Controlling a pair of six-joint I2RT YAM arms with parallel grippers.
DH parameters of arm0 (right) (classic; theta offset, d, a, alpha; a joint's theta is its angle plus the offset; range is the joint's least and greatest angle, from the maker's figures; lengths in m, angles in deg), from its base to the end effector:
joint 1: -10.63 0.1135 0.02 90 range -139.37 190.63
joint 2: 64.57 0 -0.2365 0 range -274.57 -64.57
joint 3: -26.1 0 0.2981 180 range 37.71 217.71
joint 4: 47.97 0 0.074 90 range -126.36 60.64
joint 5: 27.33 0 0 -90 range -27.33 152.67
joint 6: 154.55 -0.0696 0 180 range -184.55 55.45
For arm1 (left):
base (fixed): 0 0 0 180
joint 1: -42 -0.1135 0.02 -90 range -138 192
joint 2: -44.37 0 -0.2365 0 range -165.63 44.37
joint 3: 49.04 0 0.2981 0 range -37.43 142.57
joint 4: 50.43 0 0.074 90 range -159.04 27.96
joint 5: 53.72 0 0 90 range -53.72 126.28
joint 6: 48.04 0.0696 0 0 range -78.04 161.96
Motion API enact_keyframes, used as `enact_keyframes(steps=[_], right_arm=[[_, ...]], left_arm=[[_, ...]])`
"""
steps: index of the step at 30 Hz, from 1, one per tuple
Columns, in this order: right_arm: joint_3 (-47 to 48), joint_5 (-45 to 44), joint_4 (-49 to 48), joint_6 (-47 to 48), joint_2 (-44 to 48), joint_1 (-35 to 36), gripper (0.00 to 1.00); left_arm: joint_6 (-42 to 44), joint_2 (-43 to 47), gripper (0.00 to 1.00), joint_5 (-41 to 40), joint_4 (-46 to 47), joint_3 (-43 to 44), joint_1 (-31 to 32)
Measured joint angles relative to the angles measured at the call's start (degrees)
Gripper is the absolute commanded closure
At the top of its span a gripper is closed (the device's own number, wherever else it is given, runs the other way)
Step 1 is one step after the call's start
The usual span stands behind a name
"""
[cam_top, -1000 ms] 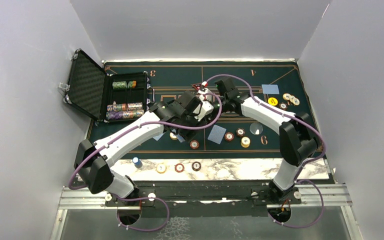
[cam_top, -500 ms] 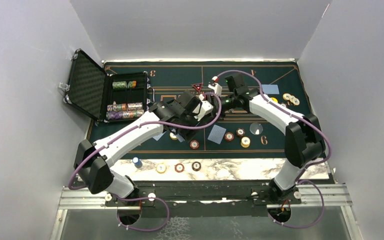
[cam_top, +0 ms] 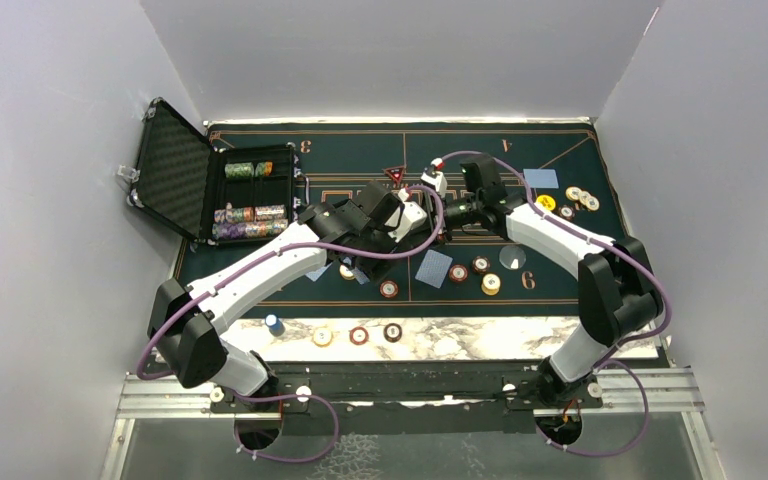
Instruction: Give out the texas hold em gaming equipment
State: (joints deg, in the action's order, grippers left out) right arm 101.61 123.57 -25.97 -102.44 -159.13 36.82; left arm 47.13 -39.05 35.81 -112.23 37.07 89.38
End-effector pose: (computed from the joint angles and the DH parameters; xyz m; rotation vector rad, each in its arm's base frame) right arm 0.3338 0.2320 0.1811 -0.3906 2.4302 1.7591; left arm 0.2472 -0.2678 0.2392 1.1592 2.3547 -0.2511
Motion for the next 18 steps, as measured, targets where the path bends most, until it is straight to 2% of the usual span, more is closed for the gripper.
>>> enact_keyframes(steps=[15, 18], right_arm=[[0.0, 1.0, -2.0, -1.9, 0.0, 0.0, 0.80], [-0.2, 1.5, -3.3, -2.9, 0.0, 0.0, 0.86]], left_arm=[[0.0, 0.0, 1.00, 0.0, 0.0, 0.0, 0.0], [0.0, 0.0, 1.00, 0.0, 0.0, 0.0, 0.0]])
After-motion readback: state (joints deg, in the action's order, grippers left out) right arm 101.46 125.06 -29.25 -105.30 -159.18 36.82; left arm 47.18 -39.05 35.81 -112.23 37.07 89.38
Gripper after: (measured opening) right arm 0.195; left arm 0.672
